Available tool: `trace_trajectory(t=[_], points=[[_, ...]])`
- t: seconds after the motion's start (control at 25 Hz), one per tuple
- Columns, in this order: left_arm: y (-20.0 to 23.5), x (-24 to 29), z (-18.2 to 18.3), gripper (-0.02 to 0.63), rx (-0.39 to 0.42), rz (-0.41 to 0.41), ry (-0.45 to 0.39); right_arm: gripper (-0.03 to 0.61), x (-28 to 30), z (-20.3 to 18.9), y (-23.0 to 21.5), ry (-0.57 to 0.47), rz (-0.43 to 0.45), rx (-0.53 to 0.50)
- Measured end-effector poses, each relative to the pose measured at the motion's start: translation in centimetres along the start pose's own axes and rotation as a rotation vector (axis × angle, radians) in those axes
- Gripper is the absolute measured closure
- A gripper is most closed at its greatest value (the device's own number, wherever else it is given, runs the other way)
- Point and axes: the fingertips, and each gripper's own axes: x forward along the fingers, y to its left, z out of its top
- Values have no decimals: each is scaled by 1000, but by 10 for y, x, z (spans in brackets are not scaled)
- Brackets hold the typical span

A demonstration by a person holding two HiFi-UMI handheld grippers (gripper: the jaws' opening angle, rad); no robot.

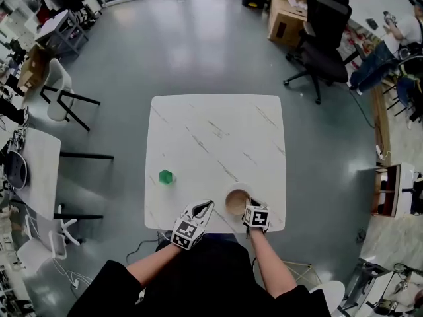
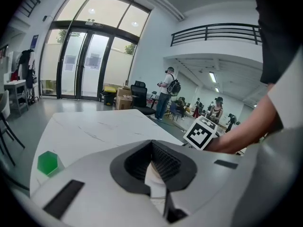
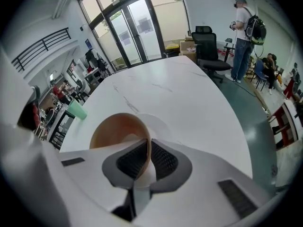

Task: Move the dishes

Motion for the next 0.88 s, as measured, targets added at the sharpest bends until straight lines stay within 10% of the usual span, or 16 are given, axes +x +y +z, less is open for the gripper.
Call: trace_trajectory(t=[0.72, 0.88], points=[[78, -94, -22, 598, -136, 51, -61, 548, 8, 28, 135, -58, 71, 37], [88, -106, -32, 597, -139, 57, -62, 548, 30, 39, 163, -53, 52, -80]])
